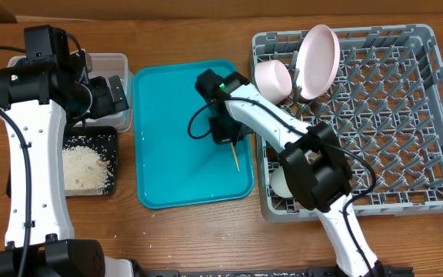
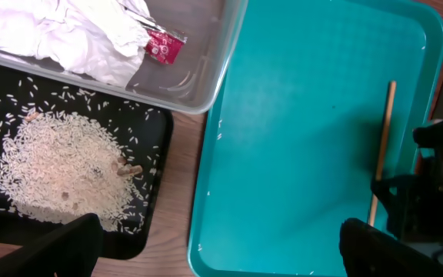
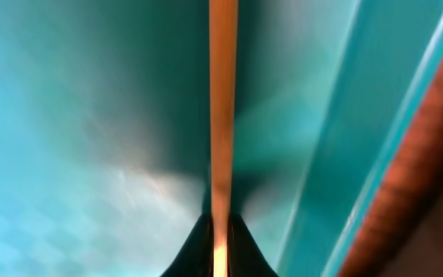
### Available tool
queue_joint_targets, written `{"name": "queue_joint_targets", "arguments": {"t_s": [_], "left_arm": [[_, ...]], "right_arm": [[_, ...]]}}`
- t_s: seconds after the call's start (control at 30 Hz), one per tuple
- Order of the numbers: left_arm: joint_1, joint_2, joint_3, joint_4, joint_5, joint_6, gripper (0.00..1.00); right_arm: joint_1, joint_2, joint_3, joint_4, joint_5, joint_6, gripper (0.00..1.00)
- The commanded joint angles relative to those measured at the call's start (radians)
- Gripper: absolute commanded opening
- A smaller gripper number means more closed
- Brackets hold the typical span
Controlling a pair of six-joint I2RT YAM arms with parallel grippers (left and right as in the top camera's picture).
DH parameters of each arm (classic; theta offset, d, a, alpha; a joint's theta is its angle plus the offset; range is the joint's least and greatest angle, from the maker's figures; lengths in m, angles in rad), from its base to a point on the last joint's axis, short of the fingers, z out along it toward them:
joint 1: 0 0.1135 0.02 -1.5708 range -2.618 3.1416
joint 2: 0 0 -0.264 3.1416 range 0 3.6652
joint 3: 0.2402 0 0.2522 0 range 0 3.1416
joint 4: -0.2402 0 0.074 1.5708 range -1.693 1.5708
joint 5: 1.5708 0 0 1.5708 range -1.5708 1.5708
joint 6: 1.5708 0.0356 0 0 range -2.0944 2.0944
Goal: Sort waste into correct bins and load items into the dishwasher
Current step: 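Carry the second chopstick with the right gripper and place it in the rack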
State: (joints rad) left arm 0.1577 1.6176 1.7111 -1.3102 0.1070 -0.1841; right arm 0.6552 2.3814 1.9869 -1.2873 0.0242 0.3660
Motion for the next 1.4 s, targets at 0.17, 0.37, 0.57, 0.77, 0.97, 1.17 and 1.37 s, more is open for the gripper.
{"name": "queue_joint_targets", "arguments": {"t_s": [0.17,0.37,0.57,0.77,0.97,1.17,1.37], "left_arm": [[-0.001,-0.010,0.019,0.002,-0.007,0.001,1.00],[-0.001,-0.010,0.019,0.002,-0.007,0.001,1.00],[-0.001,-0.010,0.019,0.002,-0.007,0.001,1.00],[-0.001,-0.010,0.019,0.002,-0.007,0.001,1.00],[-0.001,-0.010,0.019,0.002,-0.007,0.001,1.00],[-0.001,-0.010,0.019,0.002,-0.007,0.001,1.00],[-0.001,-0.010,0.019,0.002,-0.007,0.001,1.00]], "right_arm": [[-0.001,-0.064,0.465,-0.304,-0.007,-0.059,0.04],[-0.027,-0.193,0.640,-0.407,0.010,-0.051,0.04],[-0.098,-0.360,0.547,-0.407,0.012,-0.047,0.04],[-0.200,-0.555,0.210,-0.407,0.113,-0.032,0.04],[-0.312,-0.620,-0.122,-0.391,0.166,-0.076,0.04],[-0.363,-0.618,-0.348,-0.240,0.167,-0.109,0.04],[-0.410,-0.618,-0.451,-0.172,0.154,-0.113,0.04]]}}
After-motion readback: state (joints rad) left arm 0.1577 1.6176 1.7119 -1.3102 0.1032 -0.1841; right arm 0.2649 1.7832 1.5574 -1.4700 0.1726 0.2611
